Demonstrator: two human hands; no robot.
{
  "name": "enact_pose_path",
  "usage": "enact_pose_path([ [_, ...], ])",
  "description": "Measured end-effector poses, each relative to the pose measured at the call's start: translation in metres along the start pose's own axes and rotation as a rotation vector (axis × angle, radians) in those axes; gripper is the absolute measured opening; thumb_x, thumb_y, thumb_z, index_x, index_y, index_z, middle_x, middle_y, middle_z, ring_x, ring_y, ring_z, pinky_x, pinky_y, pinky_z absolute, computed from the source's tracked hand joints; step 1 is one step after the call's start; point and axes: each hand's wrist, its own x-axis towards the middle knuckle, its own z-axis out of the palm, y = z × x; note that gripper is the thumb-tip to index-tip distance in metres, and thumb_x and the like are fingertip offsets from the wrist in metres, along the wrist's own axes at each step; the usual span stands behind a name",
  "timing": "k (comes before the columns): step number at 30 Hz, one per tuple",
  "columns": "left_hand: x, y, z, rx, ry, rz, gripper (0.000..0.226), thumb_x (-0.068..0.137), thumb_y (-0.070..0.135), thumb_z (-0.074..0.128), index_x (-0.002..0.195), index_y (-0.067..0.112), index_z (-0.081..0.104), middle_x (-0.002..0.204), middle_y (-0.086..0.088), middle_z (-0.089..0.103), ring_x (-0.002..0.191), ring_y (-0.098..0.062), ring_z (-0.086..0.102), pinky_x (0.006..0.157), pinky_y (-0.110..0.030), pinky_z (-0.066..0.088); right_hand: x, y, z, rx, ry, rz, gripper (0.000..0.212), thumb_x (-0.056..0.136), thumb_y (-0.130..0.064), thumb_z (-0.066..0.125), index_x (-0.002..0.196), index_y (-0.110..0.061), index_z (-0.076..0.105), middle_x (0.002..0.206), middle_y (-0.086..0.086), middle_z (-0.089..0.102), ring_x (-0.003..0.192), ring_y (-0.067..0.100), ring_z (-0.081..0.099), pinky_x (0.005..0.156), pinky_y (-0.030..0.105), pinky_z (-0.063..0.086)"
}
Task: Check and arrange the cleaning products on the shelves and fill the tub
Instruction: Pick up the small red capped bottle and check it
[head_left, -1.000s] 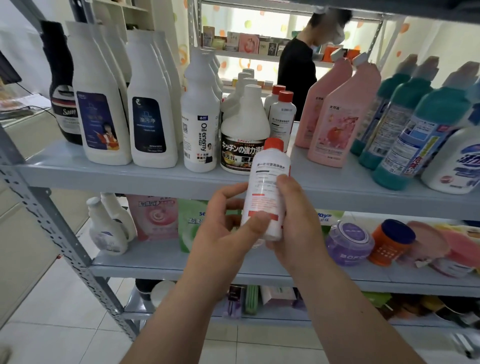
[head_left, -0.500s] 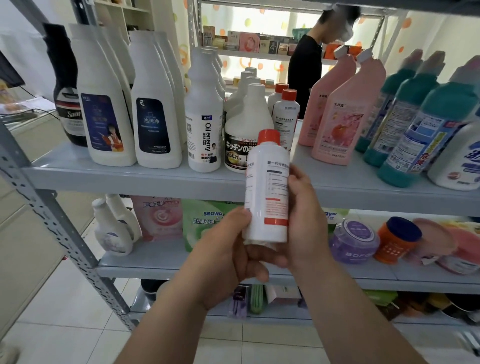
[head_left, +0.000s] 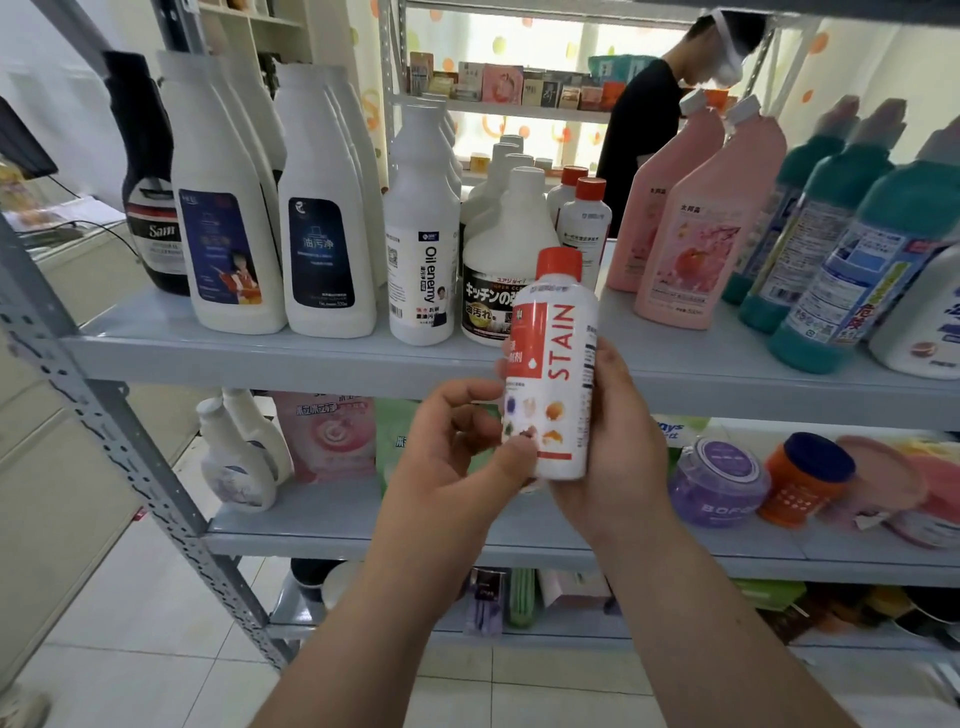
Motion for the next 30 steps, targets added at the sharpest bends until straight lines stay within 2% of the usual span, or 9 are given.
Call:
enact_pose_path([
  [3,0.0,0.003,0.001,0.009,-0.039,-0.04,0.045,0.08,0.014,0.082,0.12,0.023,0.063,0.112,0.0,0.073,0.106,-0.027,0.072,0.087,-0.039,0.061,-0.001,-0.001,-0.007,-0.078,-0.1,-0.074,0.078,0.081,-0.054,0.076,0.14,-0.01,0.048,0.125,0.023,0.067,0.105,0.031,0.07,0.08,0.044,0.059],
  [6,0.004,0.002,0.002,0.115,0.009,0.022,0.049,0.075,0.011,0.088,0.114,0.028,0.063,0.109,0.001,0.071,0.104,-0.023,0.072,0.084,-0.036,0.061,-0.004,-0.007,-0.01,-0.216,-0.212,-0.166,0.05,0.088,-0.044,0.065,0.129,-0.018,0.055,0.107,0.005,0.074,0.096,0.021,0.072,0.077,0.037,0.059],
  [10,0.011,-0.008,0.007,0.306,0.074,0.099,0.061,0.069,-0.003,0.087,0.097,0.041,0.056,0.1,0.012,0.067,0.101,-0.011,0.069,0.082,-0.03,0.06,-0.002,-0.013,-0.02,-0.258,-0.29,-0.131,0.038,0.094,-0.03,0.046,0.119,-0.03,0.074,0.115,0.008,0.074,0.108,0.029,0.069,0.092,0.052,0.054],
  [14,0.017,-0.014,0.015,0.357,0.092,0.114,0.063,0.067,-0.002,0.088,0.094,0.044,0.054,0.1,0.012,0.066,0.101,-0.01,0.069,0.082,-0.026,0.06,0.002,-0.018,-0.028,-0.27,-0.274,-0.137,0.04,0.094,-0.028,0.044,0.121,-0.029,0.073,0.117,0.009,0.073,0.111,0.031,0.068,0.09,0.051,0.054],
  [17,0.021,-0.015,0.024,0.375,0.113,0.112,0.059,0.067,0.008,0.091,0.102,0.039,0.056,0.102,0.007,0.067,0.098,-0.01,0.069,0.077,-0.022,0.058,0.005,-0.025,-0.031,-0.331,-0.25,-0.154,0.04,0.09,-0.031,0.058,0.129,-0.029,0.063,0.12,0.008,0.071,0.114,0.034,0.068,0.093,0.057,0.055],
  [20,0.026,-0.014,0.036,0.388,0.128,0.131,0.055,0.069,0.012,0.091,0.107,0.031,0.056,0.098,0.005,0.067,0.091,-0.008,0.069,0.07,-0.021,0.058,0.009,-0.031,-0.036,-0.378,-0.235,-0.16,0.056,0.082,-0.035,0.081,0.132,-0.033,0.056,0.117,0.002,0.073,0.11,0.027,0.071,0.089,0.05,0.059],
  [23,0.033,-0.013,0.044,0.384,0.112,0.157,0.04,0.081,0.006,0.08,0.105,0.033,0.061,0.086,0.013,0.063,0.084,-0.005,0.065,0.066,-0.02,0.056,0.016,-0.038,-0.039,-0.241,-0.187,-0.142,0.067,0.08,-0.041,0.082,0.136,-0.018,0.053,0.114,0.006,0.074,0.103,0.024,0.073,0.082,0.04,0.06],
  [27,0.043,-0.014,0.05,0.406,0.073,0.174,0.034,0.092,0.0,0.067,0.104,0.032,0.069,0.084,0.007,0.065,0.08,-0.009,0.065,0.069,-0.019,0.054,0.027,-0.048,-0.045,-0.114,-0.162,-0.127,0.075,0.064,-0.055,0.089,0.123,-0.017,0.062,0.11,0.008,0.076,0.097,0.023,0.074,0.077,0.038,0.061],
  [30,0.052,-0.016,0.053,0.445,0.067,0.178,0.035,0.092,-0.001,0.065,0.105,0.032,0.069,0.087,0.01,0.068,0.084,-0.01,0.067,0.073,-0.024,0.057,0.034,-0.054,-0.049,-0.16,-0.14,-0.11,0.065,0.073,-0.045,0.087,0.125,-0.016,0.06,0.108,0.008,0.076,0.094,0.025,0.074,0.074,0.038,0.061],
])
